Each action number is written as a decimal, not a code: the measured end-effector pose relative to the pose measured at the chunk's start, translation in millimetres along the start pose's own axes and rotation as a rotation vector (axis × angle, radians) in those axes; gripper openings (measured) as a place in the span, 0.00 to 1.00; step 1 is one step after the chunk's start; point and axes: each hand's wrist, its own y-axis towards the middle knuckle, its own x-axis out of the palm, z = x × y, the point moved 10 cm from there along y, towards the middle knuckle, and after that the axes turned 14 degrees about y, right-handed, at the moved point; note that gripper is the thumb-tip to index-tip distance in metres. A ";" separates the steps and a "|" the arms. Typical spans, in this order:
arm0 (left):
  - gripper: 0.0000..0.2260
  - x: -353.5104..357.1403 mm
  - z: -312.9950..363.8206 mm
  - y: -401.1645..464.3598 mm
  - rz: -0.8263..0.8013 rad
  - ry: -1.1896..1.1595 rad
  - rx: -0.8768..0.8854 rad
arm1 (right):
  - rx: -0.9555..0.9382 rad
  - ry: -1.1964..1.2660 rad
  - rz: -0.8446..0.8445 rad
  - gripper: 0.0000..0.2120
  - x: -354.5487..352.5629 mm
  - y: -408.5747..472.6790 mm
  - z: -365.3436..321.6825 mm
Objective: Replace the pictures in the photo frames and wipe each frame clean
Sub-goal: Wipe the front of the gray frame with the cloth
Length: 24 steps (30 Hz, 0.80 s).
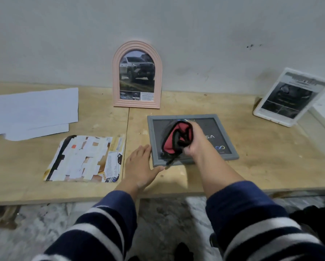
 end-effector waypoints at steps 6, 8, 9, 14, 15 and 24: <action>0.42 0.0 -3.2 5.7 -0.008 0.017 -0.032 | 0.039 0.082 -0.112 0.17 46.0 25.6 7.1; 0.41 -1.3 -4.8 7.9 0.001 0.036 -0.040 | -0.107 -0.350 -0.002 0.12 58.1 38.7 -3.5; 0.40 -3.0 -5.3 8.6 0.011 0.035 -0.044 | -0.222 -0.572 0.043 0.07 66.2 43.5 -14.5; 0.39 -1.7 -9.8 7.8 0.021 0.025 -0.067 | -0.596 -1.383 -0.053 0.17 125.8 65.1 -26.0; 0.39 -2.3 -9.7 6.8 0.033 0.021 -0.067 | -0.593 -1.514 -0.060 0.16 128.9 75.3 -20.5; 0.40 -6.4 -11.6 3.9 0.085 -0.060 -0.101 | -0.550 -2.039 -0.058 0.20 97.1 90.1 16.8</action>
